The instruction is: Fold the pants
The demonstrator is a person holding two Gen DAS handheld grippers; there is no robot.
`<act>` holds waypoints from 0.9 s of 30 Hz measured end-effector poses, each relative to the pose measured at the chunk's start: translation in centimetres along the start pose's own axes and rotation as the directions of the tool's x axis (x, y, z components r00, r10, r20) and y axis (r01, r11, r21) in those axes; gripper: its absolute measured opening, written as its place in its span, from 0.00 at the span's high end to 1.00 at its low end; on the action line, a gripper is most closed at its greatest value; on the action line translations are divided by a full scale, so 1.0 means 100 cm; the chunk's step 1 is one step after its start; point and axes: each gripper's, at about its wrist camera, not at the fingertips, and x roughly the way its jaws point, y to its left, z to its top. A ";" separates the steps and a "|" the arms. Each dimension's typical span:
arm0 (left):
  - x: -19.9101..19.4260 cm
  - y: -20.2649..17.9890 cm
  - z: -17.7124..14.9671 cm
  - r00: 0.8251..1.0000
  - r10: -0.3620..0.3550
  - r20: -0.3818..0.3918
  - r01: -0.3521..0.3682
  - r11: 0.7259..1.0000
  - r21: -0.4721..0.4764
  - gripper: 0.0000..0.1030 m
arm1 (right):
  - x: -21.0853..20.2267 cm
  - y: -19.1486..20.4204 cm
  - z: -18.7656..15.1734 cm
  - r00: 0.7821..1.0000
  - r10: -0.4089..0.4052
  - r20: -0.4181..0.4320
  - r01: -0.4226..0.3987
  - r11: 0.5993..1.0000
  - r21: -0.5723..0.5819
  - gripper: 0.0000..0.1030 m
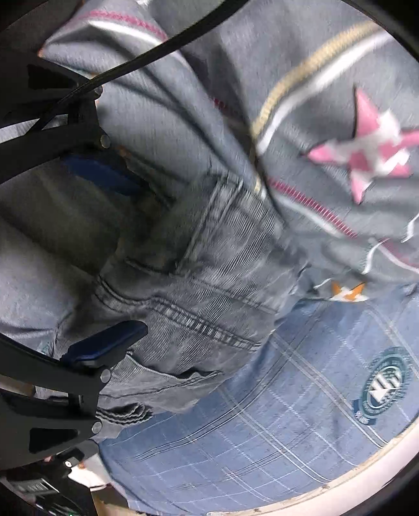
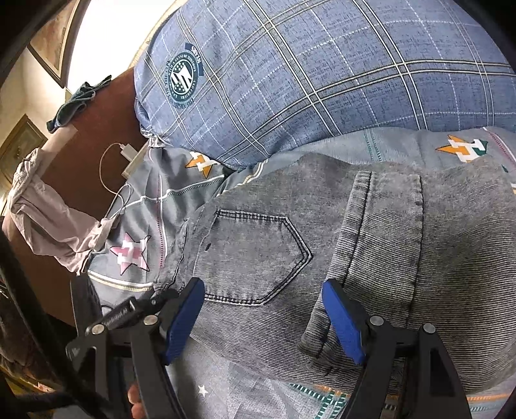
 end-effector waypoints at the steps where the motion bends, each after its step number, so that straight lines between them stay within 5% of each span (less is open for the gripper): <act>1: 0.004 -0.001 0.002 1.000 0.006 -0.011 -0.006 1.000 -0.003 0.22 | 0.001 -0.001 0.000 1.000 0.000 -0.001 0.000 1.000 0.003 0.24; 4: 0.009 -0.002 0.013 0.999 0.010 -0.030 -0.011 1.000 -0.027 0.22 | 0.001 -0.002 0.000 1.000 0.002 -0.001 -0.002 1.000 0.011 0.24; 11: -0.003 0.020 0.003 0.987 -0.133 -0.087 0.119 0.981 -0.151 0.23 | 0.001 -0.002 0.001 1.000 0.009 0.001 -0.009 1.000 0.017 0.24; 22: 0.023 -0.003 0.024 0.999 -0.046 -0.021 0.043 0.989 -0.140 0.23 | -0.001 -0.002 0.002 0.999 0.034 0.009 -0.034 0.999 0.036 0.24; 23: 0.024 -0.003 0.027 0.999 -0.047 -0.010 0.045 0.989 -0.137 0.25 | -0.001 -0.002 0.002 0.999 0.034 0.010 -0.034 0.999 0.038 0.24; 25: 0.023 -0.002 0.028 1.000 -0.011 0.010 0.013 0.990 -0.137 0.60 | -0.001 -0.004 0.002 0.999 0.033 0.009 -0.033 0.998 0.050 0.24; 27: 0.024 0.002 0.027 0.999 -0.043 0.006 0.043 0.989 -0.139 0.67 | -0.002 -0.003 0.002 1.000 0.029 0.011 -0.029 0.998 0.051 0.24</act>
